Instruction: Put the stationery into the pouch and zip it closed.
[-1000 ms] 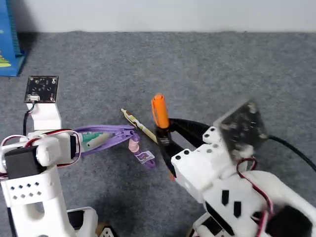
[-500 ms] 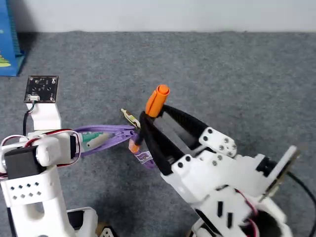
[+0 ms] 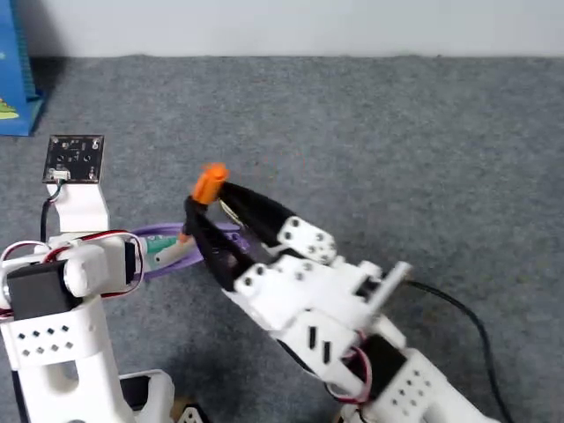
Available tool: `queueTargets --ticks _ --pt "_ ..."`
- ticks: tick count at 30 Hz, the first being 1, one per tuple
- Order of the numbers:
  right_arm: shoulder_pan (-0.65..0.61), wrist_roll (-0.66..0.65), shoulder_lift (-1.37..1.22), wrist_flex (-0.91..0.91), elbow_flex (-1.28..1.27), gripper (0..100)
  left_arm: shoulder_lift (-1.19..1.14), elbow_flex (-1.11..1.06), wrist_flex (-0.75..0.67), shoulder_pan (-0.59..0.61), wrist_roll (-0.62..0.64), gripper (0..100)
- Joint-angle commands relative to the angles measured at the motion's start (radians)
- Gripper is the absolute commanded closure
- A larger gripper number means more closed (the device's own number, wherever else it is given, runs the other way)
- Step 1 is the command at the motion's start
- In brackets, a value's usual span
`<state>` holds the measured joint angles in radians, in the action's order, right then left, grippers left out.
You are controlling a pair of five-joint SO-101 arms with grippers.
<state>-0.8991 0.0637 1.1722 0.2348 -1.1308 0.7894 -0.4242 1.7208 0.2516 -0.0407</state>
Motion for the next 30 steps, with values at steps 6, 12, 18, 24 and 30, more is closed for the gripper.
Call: queueTargets --ticks 6,12,18,24,30 --pt "-0.041 -0.236 -0.114 -0.084 -0.012 98.7 -0.008 -0.004 -0.008 -0.006 0.011 99" --pt "-0.120 -0.334 -0.113 -0.286 -0.003 85.7 -0.008 -0.004 -0.008 -0.006 0.011 99" --pt "-0.114 -0.336 -0.113 -0.401 0.110 80.1 -0.008 -0.004 -0.006 -0.005 0.011 99" --pt "-0.097 -0.333 -0.054 -0.558 0.241 82.7 -0.008 -0.004 -0.006 -0.005 0.011 99" --pt "-0.097 -0.244 0.056 -0.708 0.269 82.7 -0.008 -0.004 -0.006 -0.005 0.011 99"
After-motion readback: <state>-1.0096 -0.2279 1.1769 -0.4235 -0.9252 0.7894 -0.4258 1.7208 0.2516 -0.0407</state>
